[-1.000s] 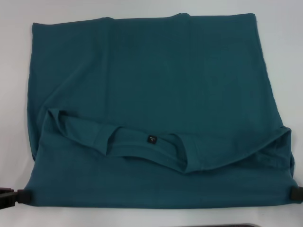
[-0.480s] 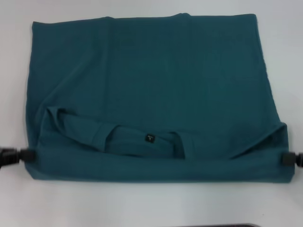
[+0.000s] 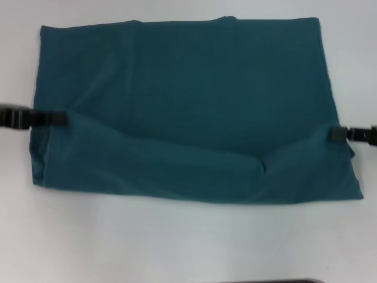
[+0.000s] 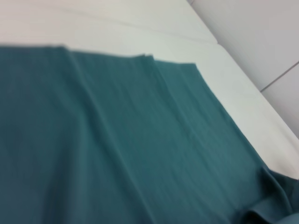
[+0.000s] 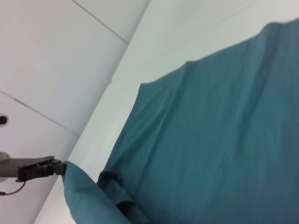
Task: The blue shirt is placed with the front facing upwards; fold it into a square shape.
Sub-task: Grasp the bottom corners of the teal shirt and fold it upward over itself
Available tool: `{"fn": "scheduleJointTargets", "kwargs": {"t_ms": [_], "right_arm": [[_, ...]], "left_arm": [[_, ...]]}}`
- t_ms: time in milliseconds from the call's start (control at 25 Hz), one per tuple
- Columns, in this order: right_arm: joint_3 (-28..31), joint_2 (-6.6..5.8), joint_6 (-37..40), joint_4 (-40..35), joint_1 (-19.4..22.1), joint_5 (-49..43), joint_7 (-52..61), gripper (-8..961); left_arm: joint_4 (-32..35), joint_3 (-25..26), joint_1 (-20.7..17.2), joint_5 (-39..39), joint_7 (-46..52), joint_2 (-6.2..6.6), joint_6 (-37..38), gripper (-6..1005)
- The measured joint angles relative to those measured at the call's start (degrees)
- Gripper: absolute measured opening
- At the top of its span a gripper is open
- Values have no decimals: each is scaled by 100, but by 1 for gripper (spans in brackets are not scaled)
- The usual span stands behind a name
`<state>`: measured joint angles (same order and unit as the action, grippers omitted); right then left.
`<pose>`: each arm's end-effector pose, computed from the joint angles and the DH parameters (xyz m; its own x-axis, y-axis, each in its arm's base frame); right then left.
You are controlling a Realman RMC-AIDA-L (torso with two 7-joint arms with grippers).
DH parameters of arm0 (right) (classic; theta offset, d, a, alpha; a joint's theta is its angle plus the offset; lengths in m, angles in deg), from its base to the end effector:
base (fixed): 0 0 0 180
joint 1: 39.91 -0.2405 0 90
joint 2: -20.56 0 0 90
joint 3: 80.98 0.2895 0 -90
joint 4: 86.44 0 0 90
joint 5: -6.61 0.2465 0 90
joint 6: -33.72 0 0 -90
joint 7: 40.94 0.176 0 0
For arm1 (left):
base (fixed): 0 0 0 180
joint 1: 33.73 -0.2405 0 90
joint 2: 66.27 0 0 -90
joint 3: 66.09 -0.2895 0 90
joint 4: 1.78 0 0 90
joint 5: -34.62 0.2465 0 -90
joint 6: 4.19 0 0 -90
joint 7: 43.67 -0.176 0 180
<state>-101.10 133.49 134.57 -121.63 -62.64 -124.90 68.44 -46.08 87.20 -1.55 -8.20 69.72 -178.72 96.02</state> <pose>0.3932 0.3074 0.0184 0.2766 -0.8410 -0.4651 -0.9127 -0.3814 0.1467 -0.3462 0.3737 0.0374 0.5080 0.8037 0.3097 0.8479 -0.5300 -0.0153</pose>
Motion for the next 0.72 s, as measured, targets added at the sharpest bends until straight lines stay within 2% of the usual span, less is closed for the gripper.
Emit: {"fn": "scheduleJointTargets", "kwargs": {"t_ms": [280,720], "right_arm": [[0,32,-445,14,-547,93,377,44],[-40,140,-1417,53,-991,116,576,44]], "left_arm": [[2,29,583,-49,255,133,-490,-1],[302,-95,989,-40,475,138,-1622,-1]]}}
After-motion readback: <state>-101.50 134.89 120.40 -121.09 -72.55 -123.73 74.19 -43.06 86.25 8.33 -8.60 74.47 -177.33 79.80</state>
